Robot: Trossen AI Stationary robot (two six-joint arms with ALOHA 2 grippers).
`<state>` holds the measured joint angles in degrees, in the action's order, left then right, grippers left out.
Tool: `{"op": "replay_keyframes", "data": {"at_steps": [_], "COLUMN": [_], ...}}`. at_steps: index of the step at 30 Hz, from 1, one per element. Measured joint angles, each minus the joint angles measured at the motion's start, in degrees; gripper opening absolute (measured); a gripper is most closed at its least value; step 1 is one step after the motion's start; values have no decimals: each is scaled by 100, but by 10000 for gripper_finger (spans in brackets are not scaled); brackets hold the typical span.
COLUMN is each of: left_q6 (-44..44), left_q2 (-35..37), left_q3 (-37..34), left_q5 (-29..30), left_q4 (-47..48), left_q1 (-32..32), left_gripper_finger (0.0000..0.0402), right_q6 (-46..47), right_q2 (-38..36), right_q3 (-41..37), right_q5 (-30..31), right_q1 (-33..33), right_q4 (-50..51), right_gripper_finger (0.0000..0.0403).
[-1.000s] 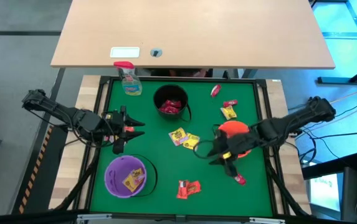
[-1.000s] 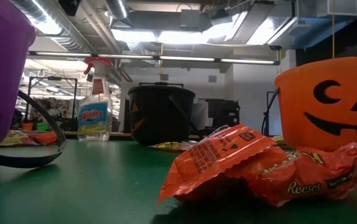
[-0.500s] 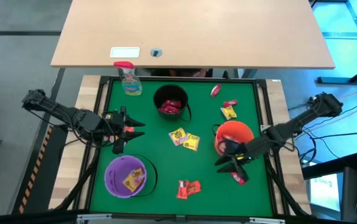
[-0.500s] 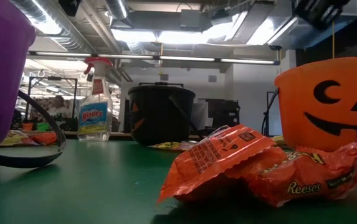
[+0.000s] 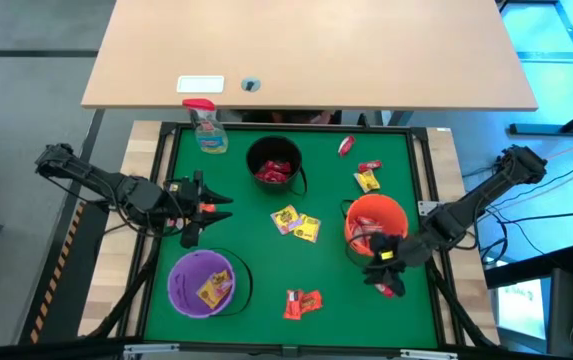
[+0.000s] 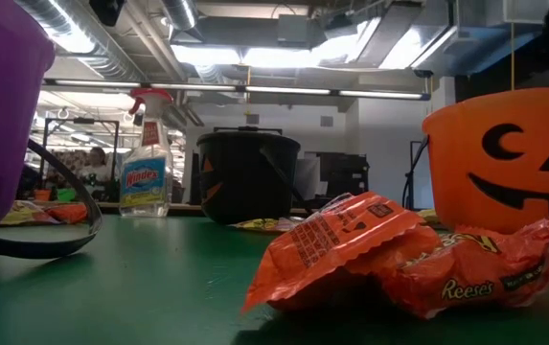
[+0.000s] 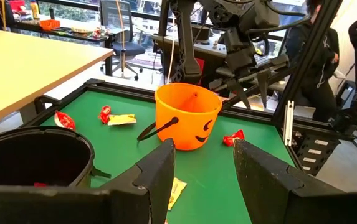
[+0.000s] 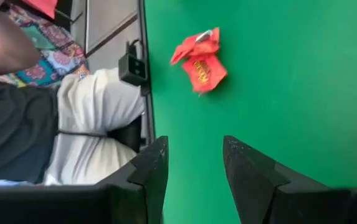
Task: Sort candy
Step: Put the red candy into the black bucket
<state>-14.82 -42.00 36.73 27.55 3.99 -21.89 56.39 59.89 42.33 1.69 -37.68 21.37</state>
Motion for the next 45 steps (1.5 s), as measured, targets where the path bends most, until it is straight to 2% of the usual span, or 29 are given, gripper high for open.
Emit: {"op": "replay_keyframes", "data": {"at_steps": [5,12,18,25,32,45], "left_q6": [-6,-17,-18,-25,-25,-25], "left_q2": [0,0,0,0,0,0], "left_q3": [0,0,0,0,0,0], "left_q5": [2,4,4,2,2,-11], "left_q4": [-2,-9,-13,-11,-9,-10], "left_q1": [2,0,1,2,1,0], "left_gripper_finger": [156,156,156,156,156,156], "right_q6": [417,969,1388,1728,1852,1049], "right_q2": [72,156,184,229,412,412], "right_q3": [2,4,9,9,13,1123], "right_q5": [-180,-269,-474,-354,-1177,-412], "right_q1": [-36,-21,-21,-17,-19,-23], "right_q4": [56,816,1058,1761,1490,1707], "right_gripper_finger": [149,149,149,149,149,149]}}
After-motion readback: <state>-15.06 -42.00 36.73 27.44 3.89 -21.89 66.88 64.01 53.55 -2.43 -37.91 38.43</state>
